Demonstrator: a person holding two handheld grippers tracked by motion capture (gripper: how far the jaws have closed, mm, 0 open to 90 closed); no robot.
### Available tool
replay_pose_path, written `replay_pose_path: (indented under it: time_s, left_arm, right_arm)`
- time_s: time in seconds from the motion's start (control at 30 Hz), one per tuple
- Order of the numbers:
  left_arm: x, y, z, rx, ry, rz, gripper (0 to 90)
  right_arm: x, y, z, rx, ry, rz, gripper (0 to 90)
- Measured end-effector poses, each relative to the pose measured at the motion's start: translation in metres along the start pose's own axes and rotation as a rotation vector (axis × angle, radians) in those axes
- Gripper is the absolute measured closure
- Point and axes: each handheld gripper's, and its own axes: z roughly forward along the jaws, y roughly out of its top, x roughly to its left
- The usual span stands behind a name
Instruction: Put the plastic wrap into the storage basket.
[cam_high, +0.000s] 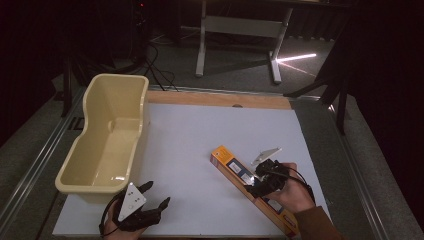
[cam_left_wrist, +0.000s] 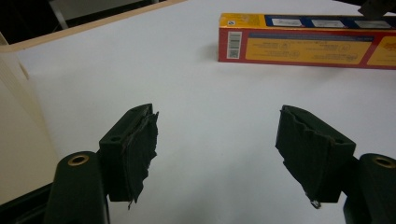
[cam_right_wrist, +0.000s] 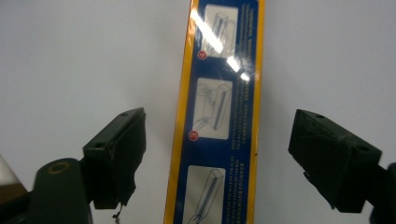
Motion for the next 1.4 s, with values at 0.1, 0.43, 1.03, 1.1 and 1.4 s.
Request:
replay_pose_path:
  time_s: [0.1,0.43,1.03,1.1,1.4]
  left_arm:
    - [0.0,0.0,0.0,-0.002,0.0,-0.003,28.8]
    - [0.0,0.0,0.0,-0.001,-0.004,0.001,28.8]
    - [0.0,0.0,0.0,-0.001,-0.005,-0.001,28.9]
    - [0.0,0.0,0.0,-0.002,-0.006,-0.001,28.9]
    - [0.0,0.0,-0.001,-0.004,-0.005,-0.003,29.0]
  right_arm:
    - [-0.002,0.005,0.006,0.056,0.004,-0.002,17.0]
    - [-0.003,0.012,0.024,0.195,0.01,-0.042,17.3]
    - [-0.006,0.014,0.056,0.397,0.055,-0.052,32.1]
    - [-0.006,0.016,0.057,0.42,0.058,-0.041,32.2]
    - [-0.006,0.025,0.06,0.503,0.049,0.032,38.1]
